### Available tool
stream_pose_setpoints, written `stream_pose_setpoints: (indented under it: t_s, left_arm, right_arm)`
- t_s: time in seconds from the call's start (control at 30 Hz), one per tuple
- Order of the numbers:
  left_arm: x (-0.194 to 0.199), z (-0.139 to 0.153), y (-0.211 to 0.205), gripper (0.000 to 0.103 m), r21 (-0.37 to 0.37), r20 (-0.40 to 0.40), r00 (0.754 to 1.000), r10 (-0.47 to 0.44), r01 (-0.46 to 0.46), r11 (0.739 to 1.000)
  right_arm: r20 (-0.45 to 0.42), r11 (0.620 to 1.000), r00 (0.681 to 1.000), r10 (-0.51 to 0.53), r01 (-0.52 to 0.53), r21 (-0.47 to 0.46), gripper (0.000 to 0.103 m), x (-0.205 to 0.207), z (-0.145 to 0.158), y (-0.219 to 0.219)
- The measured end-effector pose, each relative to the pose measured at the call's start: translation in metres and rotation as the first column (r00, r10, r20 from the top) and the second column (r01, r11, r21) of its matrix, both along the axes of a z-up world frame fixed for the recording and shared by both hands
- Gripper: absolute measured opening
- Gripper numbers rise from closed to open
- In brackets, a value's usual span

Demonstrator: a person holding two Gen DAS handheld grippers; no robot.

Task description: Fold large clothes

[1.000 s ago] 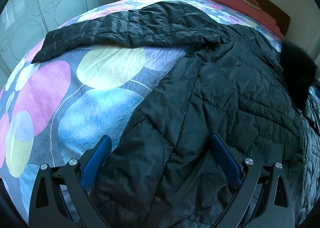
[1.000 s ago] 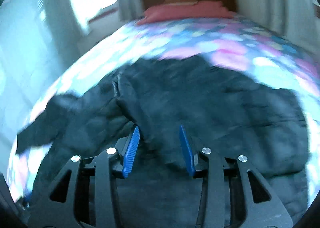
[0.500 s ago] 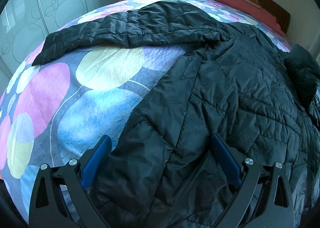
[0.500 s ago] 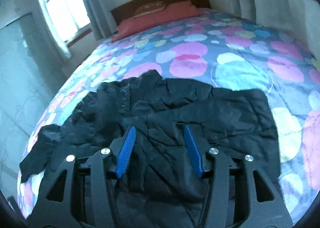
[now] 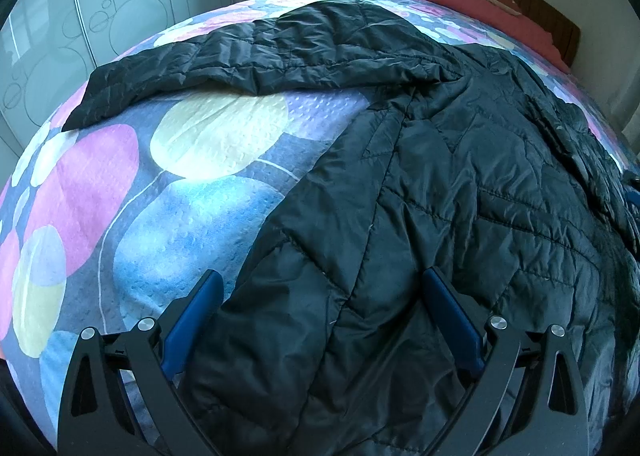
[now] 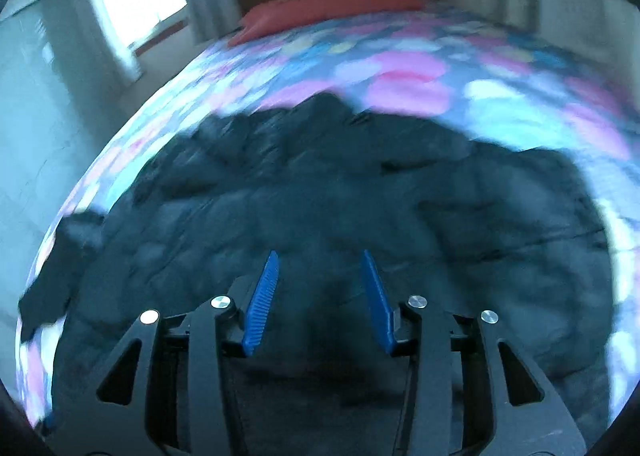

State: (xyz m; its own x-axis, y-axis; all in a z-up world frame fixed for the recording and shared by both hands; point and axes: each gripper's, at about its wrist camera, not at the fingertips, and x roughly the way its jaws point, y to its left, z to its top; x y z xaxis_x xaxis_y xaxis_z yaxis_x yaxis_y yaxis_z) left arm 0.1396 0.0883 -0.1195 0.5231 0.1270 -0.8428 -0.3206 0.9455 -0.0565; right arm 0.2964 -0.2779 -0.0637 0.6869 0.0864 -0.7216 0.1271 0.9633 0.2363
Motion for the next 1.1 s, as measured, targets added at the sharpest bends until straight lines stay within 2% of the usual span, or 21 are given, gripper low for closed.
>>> stream_pose_setpoints:
  t_s: [0.07,0.13,0.23,0.3,0.37,0.47,0.57,0.63,0.7,0.73,0.77,0.87,0.93,1.0,1.1]
  left_arm:
    - [0.000,0.000,0.000,0.099,0.002,0.001,1.000,0.000,0.000,1.000]
    - [0.000,-0.001,-0.001,0.099,0.002,0.003,1.000,0.000,0.000,1.000]
    - [0.000,-0.001,0.000,0.099,0.002,0.002,1.000,0.000,0.000,1.000]
    - [0.000,0.000,0.000,0.099,0.002,0.002,1.000,0.000,0.000,1.000]
    - [0.000,0.000,0.000,0.099,0.003,0.001,1.000,0.000,0.000,1.000]
    - [-0.001,-0.001,-0.001,0.099,0.003,0.001,1.000,0.000,0.000,1.000]
    - [-0.001,-0.001,-0.001,0.099,0.005,0.001,1.000,0.000,0.000,1.000]
    - [-0.001,-0.001,0.000,0.099,0.005,0.001,1.000,-0.001,0.001,1.000]
    - [-0.001,-0.001,0.000,0.099,0.002,0.001,1.000,0.000,0.000,1.000]
    - [-0.001,-0.001,0.000,0.099,0.000,0.001,1.000,-0.001,0.001,1.000]
    - [-0.001,-0.001,0.000,0.099,0.001,0.001,1.000,-0.001,0.001,1.000]
    - [-0.001,-0.001,0.000,0.099,-0.003,0.003,1.000,0.000,0.000,1.000]
    - [-0.001,-0.002,-0.001,0.099,-0.002,0.002,1.000,0.000,0.000,1.000]
    - [-0.001,-0.002,0.000,0.099,-0.002,0.003,1.000,0.000,0.000,1.000]
    - [-0.001,-0.002,0.000,0.099,-0.003,0.004,1.000,0.000,0.000,1.000]
  right_arm:
    - [0.008,0.996,0.996,-0.092,0.092,-0.017,0.051,-0.001,0.007,-0.029]
    - [0.006,0.978,0.982,-0.191,0.191,-0.077,0.051,0.002,0.009,-0.061]
    - [-0.078,0.956,0.960,-0.268,0.256,-0.141,0.051,0.016,-0.013,-0.092]
    - [-0.137,0.962,0.957,-0.254,0.235,-0.136,0.051,0.024,-0.036,-0.103]
    - [-0.117,0.960,0.964,-0.239,0.217,-0.175,0.051,0.025,-0.039,-0.099]
    - [-0.114,0.951,0.962,-0.248,0.220,-0.216,0.051,0.023,-0.027,-0.091]
    - [-0.062,0.961,0.976,-0.210,0.195,-0.195,0.051,0.009,-0.011,-0.068]
    - [-0.045,0.968,0.983,-0.175,0.164,-0.189,0.054,0.001,-0.011,-0.050]
    - [-0.091,0.973,0.986,-0.138,0.117,-0.201,0.060,0.001,-0.026,-0.034]
    - [-0.130,0.968,0.983,-0.129,0.097,-0.233,0.060,0.006,-0.041,-0.029]
    - [-0.128,0.963,0.984,-0.125,0.090,-0.255,0.060,0.008,-0.048,-0.027]
    - [-0.122,0.966,0.983,-0.138,0.106,-0.236,0.059,0.003,-0.034,-0.027]
    - [-0.091,0.972,0.986,-0.138,0.118,-0.203,0.059,-0.012,-0.021,-0.026]
    - [-0.058,0.969,0.987,-0.150,0.135,-0.209,0.059,-0.027,-0.012,-0.025]
    - [-0.064,0.968,0.987,-0.149,0.133,-0.213,0.059,-0.039,-0.019,-0.027]
